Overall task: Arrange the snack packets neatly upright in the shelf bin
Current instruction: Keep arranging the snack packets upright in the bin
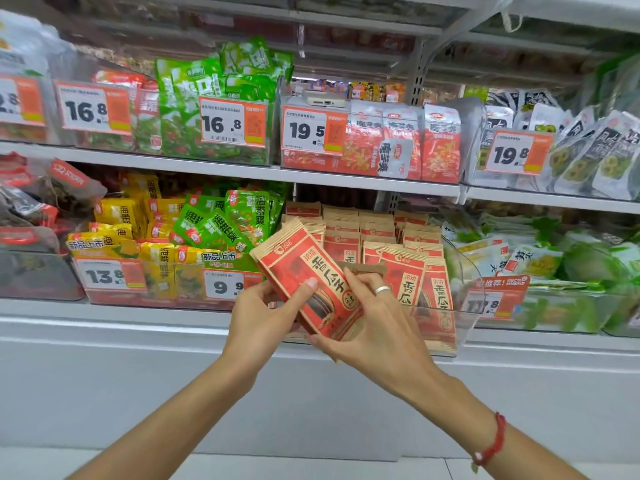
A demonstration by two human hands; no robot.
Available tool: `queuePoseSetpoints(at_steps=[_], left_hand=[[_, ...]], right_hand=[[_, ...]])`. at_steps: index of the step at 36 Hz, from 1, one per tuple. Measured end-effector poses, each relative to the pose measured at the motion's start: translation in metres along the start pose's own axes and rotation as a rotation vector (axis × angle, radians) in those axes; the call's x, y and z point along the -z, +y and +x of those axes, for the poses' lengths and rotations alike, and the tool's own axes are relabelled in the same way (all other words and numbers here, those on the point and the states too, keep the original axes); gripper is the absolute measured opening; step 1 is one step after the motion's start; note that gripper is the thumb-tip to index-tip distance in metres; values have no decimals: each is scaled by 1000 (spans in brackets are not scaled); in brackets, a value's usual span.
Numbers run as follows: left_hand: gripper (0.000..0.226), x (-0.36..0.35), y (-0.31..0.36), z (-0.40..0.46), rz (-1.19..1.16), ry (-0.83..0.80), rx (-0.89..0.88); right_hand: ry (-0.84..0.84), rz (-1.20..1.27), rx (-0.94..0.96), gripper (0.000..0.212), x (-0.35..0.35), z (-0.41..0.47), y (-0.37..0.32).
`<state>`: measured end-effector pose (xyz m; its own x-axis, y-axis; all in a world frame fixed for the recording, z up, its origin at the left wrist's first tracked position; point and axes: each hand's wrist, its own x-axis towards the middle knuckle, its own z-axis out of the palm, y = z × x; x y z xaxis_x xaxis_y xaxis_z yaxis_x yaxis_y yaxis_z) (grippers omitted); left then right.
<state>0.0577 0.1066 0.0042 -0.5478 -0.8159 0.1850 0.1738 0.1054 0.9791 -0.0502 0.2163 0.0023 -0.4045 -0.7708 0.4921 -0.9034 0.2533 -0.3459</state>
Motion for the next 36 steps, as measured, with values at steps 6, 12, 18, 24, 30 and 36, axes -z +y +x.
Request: queuePoseSetpoints(at_steps=[6, 12, 18, 24, 30, 36], left_hand=[[46, 10, 5, 1, -29, -194, -9], [81, 17, 1, 6, -29, -331, 49], [75, 16, 2, 5, 12, -317, 23], [57, 15, -7, 4, 123, -407, 45], [37, 6, -16, -1, 157, -445, 59], [62, 2, -15, -1, 106, -350, 34]], right_hand=[[-24, 453, -155, 73, 10, 8, 7], [-269, 870, -236, 64, 16, 9, 12], [-476, 945, -217, 53, 16, 2, 13], [-247, 890, -227, 40, 20, 9, 15], [-106, 1015, -265, 18, 27, 11, 19], [-152, 1047, -241, 19, 28, 10, 17]])
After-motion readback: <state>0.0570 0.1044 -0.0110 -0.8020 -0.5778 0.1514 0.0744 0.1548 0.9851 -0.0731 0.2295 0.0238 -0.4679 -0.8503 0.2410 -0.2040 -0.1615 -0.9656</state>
